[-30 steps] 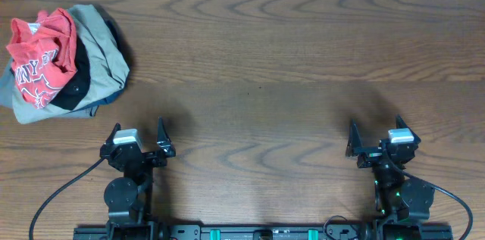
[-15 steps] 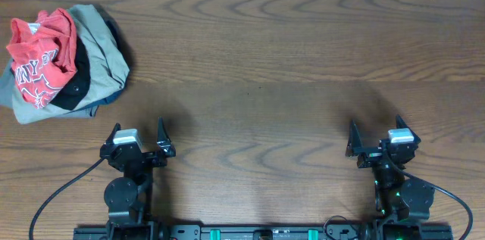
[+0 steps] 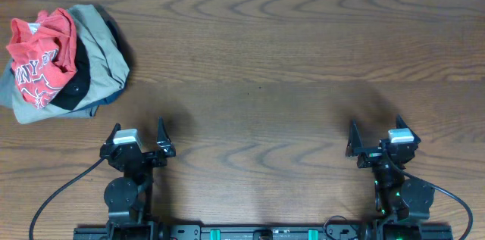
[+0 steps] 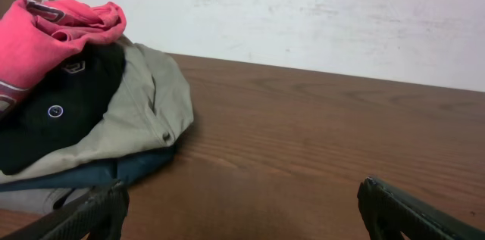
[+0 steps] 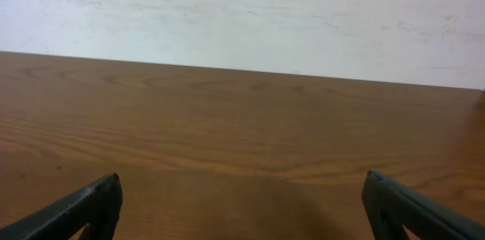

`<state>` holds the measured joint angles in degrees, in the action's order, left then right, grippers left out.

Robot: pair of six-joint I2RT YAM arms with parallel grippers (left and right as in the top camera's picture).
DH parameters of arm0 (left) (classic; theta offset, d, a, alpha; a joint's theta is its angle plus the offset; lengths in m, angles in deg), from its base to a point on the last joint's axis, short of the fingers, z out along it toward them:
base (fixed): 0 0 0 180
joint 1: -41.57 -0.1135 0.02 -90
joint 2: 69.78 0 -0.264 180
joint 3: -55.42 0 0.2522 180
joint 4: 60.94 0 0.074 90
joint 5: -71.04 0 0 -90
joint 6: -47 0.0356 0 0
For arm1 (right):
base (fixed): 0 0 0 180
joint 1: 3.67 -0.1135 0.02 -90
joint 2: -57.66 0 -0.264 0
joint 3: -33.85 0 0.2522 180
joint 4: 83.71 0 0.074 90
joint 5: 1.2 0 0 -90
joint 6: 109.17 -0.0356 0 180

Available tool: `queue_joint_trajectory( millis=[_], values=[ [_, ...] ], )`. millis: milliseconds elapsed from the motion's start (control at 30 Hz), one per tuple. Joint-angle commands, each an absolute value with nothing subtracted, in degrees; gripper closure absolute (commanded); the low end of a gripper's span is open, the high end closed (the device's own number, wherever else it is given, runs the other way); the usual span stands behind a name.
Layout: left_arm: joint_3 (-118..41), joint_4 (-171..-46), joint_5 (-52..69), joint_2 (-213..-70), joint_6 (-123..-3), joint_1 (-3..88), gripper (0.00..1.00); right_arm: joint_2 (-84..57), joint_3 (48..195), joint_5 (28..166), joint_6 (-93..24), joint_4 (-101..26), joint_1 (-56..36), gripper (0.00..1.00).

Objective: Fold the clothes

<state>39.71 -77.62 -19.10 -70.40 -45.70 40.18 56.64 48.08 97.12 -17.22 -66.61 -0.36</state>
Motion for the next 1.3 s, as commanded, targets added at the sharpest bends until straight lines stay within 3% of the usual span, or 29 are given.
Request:
queue_joint_trajectory(
  millis=[0, 700, 967, 1267],
  values=[
    [41.4, -78.5, -19.0, -70.0, -44.7, 40.4, 0.02, 56.9, 47.9, 97.2, -16.8, -66.5, -1.3, 0.01],
    [41.4, -78.7, -19.0, -70.0, -44.7, 40.4, 0.02, 56.9, 47.9, 97.2, -16.8, -66.5, -1.3, 0.01],
    [40.8, -78.5, -14.7, -70.2, -48.3, 40.4, 0.02, 56.9, 48.5, 97.3, -24.9, -66.3, -1.3, 0.01],
    [32.8, -83.5, -12.5, -79.5, -49.1, 40.4, 0.02, 50.7, 56.7, 97.1, -24.9, -59.4, -1.3, 0.01]
  ],
)
